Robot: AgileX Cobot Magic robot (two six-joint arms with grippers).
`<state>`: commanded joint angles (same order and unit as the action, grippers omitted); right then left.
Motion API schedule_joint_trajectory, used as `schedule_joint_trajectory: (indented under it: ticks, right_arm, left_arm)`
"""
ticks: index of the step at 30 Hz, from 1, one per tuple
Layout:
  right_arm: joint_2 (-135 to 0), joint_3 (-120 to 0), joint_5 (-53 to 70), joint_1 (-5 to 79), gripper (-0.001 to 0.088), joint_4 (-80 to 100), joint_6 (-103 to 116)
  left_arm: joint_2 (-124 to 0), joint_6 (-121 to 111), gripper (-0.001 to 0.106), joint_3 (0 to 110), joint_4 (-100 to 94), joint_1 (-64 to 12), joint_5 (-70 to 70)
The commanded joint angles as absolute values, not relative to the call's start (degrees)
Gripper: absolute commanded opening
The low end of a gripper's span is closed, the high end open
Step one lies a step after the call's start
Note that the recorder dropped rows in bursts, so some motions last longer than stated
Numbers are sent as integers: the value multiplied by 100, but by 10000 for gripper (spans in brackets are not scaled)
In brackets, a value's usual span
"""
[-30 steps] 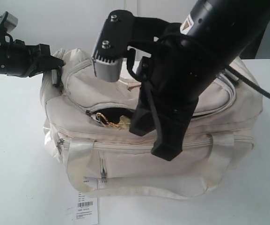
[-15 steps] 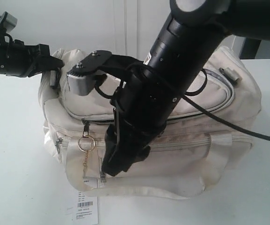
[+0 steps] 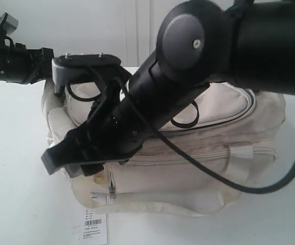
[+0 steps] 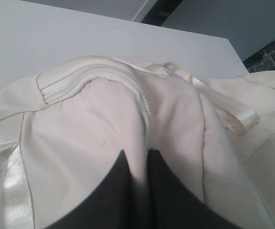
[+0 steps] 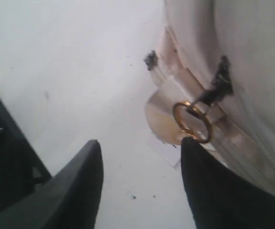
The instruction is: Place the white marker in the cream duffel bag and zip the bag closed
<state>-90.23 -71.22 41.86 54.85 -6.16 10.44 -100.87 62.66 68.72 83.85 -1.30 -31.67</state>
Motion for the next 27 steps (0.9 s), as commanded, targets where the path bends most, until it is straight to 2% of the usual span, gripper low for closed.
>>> schedule_joint_trajectory:
  ticks: [7, 12, 18, 27]
  right_arm:
    - [-9024, -7122, 3833, 6154, 458, 2026, 3571]
    - [-9047, -7122, 3246, 6159, 564, 2028, 4354]
    - [-9232, -7122, 3831, 6228, 567, 1783, 4517]
    - [-9503, -7122, 3557, 6264, 567, 2054, 4529]
  left_arm:
    - [-10087, 6277, 0, 6872, 8344, -130, -3167]
    - [-10087, 6277, 0, 6872, 8344, -130, -3167]
    - [-10087, 6277, 0, 6872, 8344, -130, -3203]
    - [-10087, 6277, 0, 6872, 8344, -130, -3282]
